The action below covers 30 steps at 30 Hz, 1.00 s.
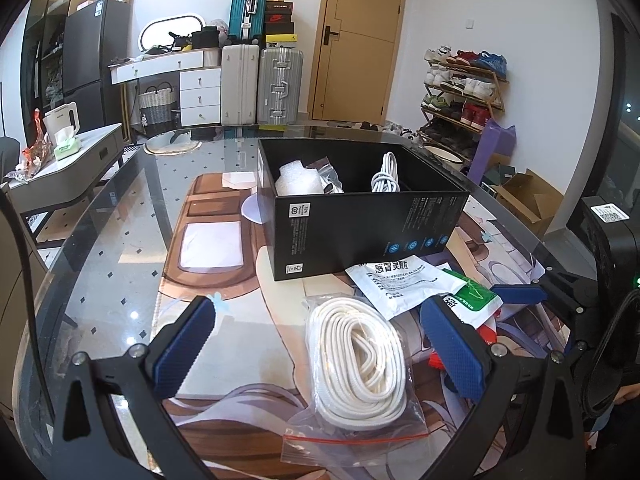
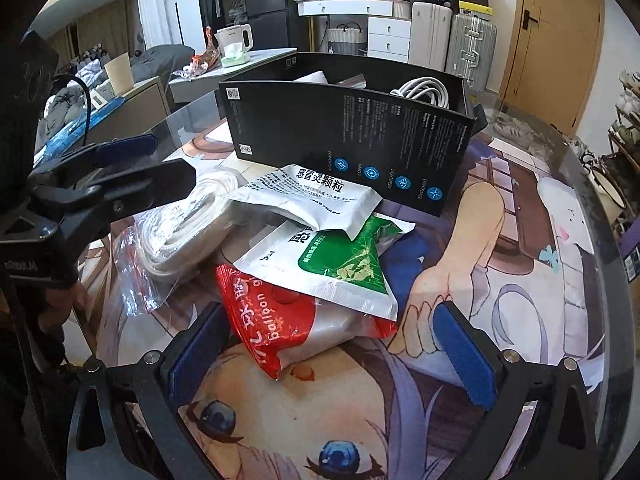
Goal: Organize soft objects
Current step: 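Grasp the bagged white rope with left tool while right tool grasps the red Balloon bag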
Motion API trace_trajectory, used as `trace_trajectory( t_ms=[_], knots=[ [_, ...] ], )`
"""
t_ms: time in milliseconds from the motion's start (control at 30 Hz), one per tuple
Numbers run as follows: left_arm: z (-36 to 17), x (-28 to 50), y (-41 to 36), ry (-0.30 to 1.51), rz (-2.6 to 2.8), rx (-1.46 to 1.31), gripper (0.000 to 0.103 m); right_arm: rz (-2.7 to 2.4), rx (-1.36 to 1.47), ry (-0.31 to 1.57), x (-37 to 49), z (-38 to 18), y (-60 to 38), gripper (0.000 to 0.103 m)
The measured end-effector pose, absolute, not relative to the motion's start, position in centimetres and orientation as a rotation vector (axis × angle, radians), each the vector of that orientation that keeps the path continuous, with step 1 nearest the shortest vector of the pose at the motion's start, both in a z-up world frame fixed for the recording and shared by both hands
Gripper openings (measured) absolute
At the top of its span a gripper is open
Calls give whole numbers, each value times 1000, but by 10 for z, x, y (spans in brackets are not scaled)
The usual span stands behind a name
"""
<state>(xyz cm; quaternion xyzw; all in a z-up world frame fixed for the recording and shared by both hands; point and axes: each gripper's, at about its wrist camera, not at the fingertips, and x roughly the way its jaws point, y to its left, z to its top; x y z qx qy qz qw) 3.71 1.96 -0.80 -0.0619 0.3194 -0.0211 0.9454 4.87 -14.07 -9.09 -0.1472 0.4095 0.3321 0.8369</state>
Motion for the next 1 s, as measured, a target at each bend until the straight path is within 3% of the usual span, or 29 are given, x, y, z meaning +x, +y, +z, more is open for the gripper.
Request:
trace_trajectory(
  t_ms=[267, 500, 700, 1000],
  knots=[
    [-9, 38, 21, 657, -53, -132, 103, 708, -307, 847, 44, -89, -140, 99],
    [-9, 39, 22, 661, -58, -136, 103, 735, -285, 809, 40, -85, -143, 71],
    [-9, 38, 23, 664, -60, -139, 103, 750, -220, 780, 42, -77, -155, 58],
    [-10, 36, 25, 663, -64, -136, 103, 768, -121, 663, 37, -52, -172, 57]
  ],
)
